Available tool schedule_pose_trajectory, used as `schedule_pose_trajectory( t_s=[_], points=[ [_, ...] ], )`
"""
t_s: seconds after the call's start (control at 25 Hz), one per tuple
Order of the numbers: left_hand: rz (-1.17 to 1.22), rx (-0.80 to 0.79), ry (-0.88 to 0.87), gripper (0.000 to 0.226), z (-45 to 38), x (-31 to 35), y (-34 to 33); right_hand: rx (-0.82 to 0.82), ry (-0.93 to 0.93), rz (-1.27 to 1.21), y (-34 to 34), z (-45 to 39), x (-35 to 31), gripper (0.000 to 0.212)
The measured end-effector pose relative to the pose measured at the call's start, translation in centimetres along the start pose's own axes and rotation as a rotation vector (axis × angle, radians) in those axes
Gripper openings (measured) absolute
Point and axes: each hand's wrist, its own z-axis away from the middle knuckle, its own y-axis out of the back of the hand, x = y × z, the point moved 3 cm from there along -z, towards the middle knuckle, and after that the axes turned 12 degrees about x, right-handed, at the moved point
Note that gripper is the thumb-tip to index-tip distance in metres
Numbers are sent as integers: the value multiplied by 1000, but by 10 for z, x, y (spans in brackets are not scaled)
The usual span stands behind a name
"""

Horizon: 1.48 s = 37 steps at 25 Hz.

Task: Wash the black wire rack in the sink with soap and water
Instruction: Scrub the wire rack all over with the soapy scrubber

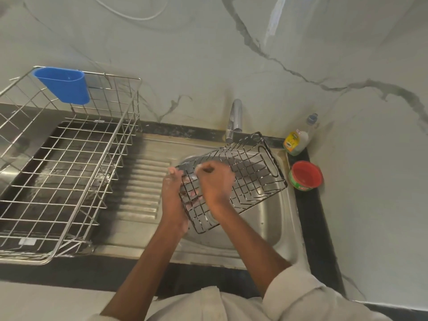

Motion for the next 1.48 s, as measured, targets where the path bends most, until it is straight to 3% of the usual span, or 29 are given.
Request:
schedule_pose_trajectory(
  t_s=[0.2,0.28,0.32,0.44,0.48,0.6,0.68,0.84,0.88,1.0,1.04,1.16,1.2,1.28,1.36,1.4,1.48],
  points=[
    [-68,22,-54,98,-5,2,7,-454,459,501,-10,11,12,13],
    [-86,25,-77,91,-7,4,9,-573,577,568,-3,19,24,16],
    [-101,19,-79,90,-6,5,8,-549,587,515,0,21,22,16],
    [-129,-12,-90,82,3,6,3,-257,531,280,-5,14,0,16],
    [-131,-26,-84,81,4,5,3,-240,540,276,-7,15,-3,15],
    [-113,-8,-49,92,3,4,8,-540,680,442,1,37,15,15],
    [-106,-14,-41,95,3,5,8,-668,630,503,16,33,26,16],
    [-111,-56,-67,88,2,8,5,-230,508,497,23,-8,10,16],
    [-111,-39,-67,93,1,9,5,-262,540,479,22,-6,10,15],
    [-106,33,-69,110,-6,11,7,-592,660,595,31,16,31,18],
    [-102,47,-71,110,-9,10,9,-555,605,654,42,8,37,20],
    [-84,65,-50,107,-11,2,11,-112,322,698,67,-31,48,21],
    [-77,64,-48,105,-10,0,10,-51,261,637,62,-27,48,23],
    [-78,71,-55,104,-9,-1,5,-189,289,539,36,-1,40,26],
    [-87,82,-62,108,-8,-2,1,-422,482,444,11,32,32,21],
    [-89,82,-66,108,-7,-2,0,-444,571,405,7,37,29,19],
    [-107,45,-86,102,-3,-2,-4,-279,577,364,10,15,24,18]
  ],
)
